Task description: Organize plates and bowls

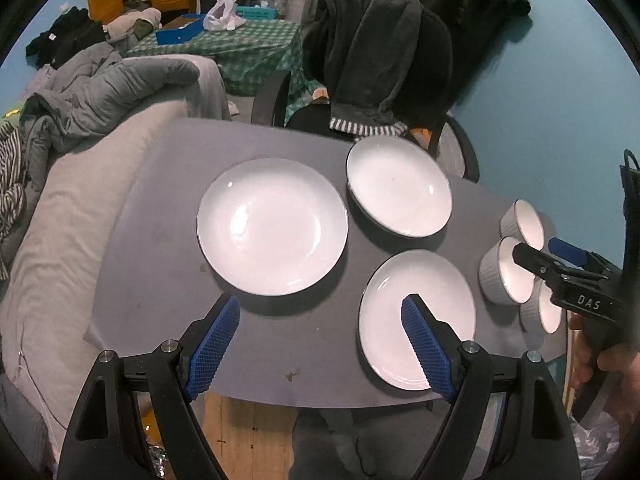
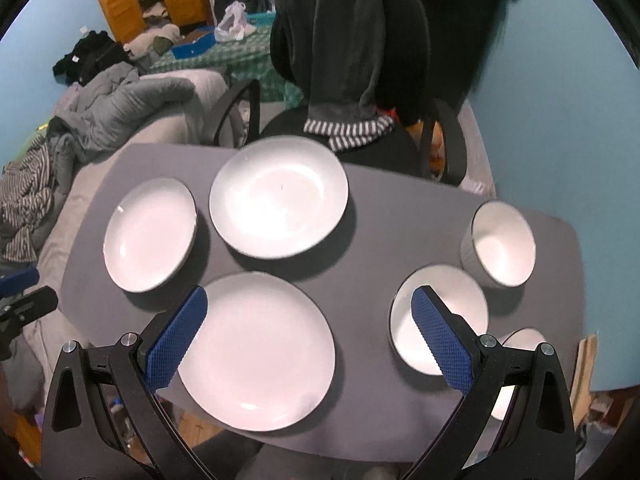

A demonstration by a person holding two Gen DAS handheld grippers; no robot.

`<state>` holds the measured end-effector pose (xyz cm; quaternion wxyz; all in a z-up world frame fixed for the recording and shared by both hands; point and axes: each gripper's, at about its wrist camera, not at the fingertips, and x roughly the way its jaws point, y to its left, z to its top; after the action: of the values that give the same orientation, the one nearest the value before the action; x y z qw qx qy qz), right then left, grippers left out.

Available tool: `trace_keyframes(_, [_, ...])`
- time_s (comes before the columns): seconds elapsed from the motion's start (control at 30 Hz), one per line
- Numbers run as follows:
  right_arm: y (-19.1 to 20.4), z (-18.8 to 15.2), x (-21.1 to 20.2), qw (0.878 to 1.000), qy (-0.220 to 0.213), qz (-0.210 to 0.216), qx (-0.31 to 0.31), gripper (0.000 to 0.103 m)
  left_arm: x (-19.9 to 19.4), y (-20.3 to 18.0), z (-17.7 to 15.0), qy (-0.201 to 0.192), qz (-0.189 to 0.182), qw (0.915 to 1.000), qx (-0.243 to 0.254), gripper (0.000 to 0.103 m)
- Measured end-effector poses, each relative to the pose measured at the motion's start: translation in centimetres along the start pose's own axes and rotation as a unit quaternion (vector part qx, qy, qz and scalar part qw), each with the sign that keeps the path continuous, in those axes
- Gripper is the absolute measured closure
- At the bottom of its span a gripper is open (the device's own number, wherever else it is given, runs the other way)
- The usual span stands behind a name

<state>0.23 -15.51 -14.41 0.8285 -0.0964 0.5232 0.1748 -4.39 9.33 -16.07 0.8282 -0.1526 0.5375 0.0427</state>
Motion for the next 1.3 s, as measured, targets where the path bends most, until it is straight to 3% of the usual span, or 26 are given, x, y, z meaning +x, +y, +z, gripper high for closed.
trace_keyframes(0.7, [-1.0, -3.3, 7.9, 0.996, 0.081, 0.022, -0.02, 0.007, 8.9, -1.9, -2.4, 0.089, -0.008, 0.996, -0.009, 0.018])
trace_keyframes(0.93, [-1.0, -4.6, 9.5, 0.992, 0.114, 0.039, -0.025, 0.014, 10.8, -2.0, -3.0, 0.12, -0.019, 0.992, -0.036, 0.018])
trace_keyframes(1.2, [-1.7, -5.4, 10.5, 0.988, 0.141, 0.054, -0.02, 0.027, 12.2, -2.7, -2.5, 0.138, -0.02, 0.9897, -0.032, 0.018])
trace_keyframes(1.3, [-1.4, -5.1, 10.6, 0.986, 0.151, 0.065, -0.031, 0.029, 12.6, -2.6, -2.5, 0.146, -0.026, 0.9883, -0.035, 0.026])
